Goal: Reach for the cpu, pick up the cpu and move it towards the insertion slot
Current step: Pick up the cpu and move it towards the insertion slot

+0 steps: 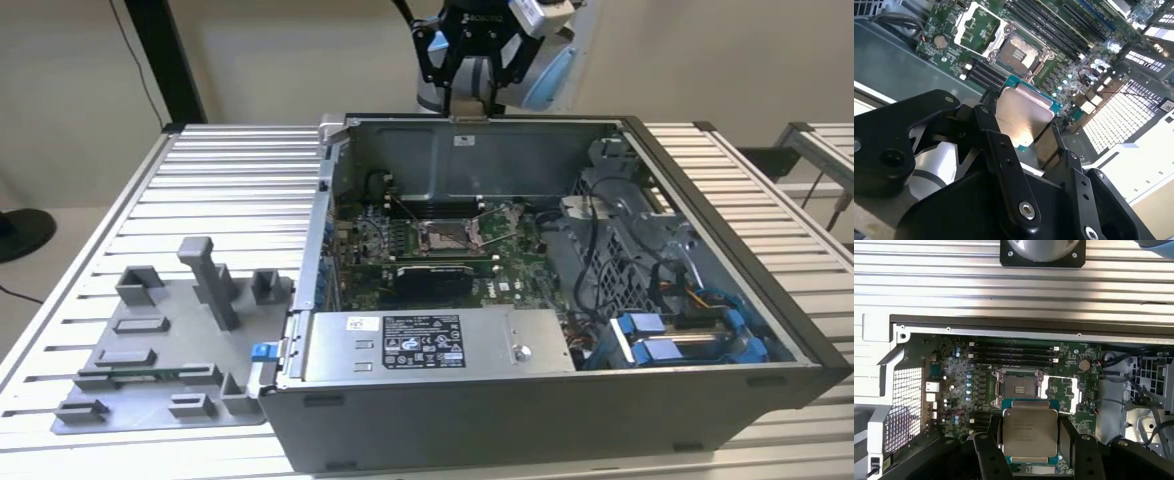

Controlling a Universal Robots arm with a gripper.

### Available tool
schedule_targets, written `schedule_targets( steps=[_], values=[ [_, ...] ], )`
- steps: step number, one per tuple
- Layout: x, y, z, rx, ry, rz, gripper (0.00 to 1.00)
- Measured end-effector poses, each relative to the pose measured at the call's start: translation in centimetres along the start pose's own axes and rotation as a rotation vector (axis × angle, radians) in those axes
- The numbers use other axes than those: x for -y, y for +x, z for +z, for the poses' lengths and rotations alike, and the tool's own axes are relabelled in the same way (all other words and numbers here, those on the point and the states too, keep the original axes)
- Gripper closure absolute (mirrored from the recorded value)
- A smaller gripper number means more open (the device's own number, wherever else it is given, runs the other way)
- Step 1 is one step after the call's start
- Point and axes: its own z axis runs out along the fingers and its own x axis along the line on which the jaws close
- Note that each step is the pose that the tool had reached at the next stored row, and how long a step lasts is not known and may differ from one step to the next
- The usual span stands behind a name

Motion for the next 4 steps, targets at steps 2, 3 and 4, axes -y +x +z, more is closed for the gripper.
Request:
schedule_targets(
  steps=[2, 3, 4],
  values=[
    [0.0, 0.0, 0.0, 0.0, 0.0, 0.0, 1.0],
    [-0.01, 0.0, 0.0, 0.0, 0.0, 0.0, 1.0],
    [-0.01, 0.0, 0.0, 0.0, -0.0001, 0.0, 1.0]
  ],
)
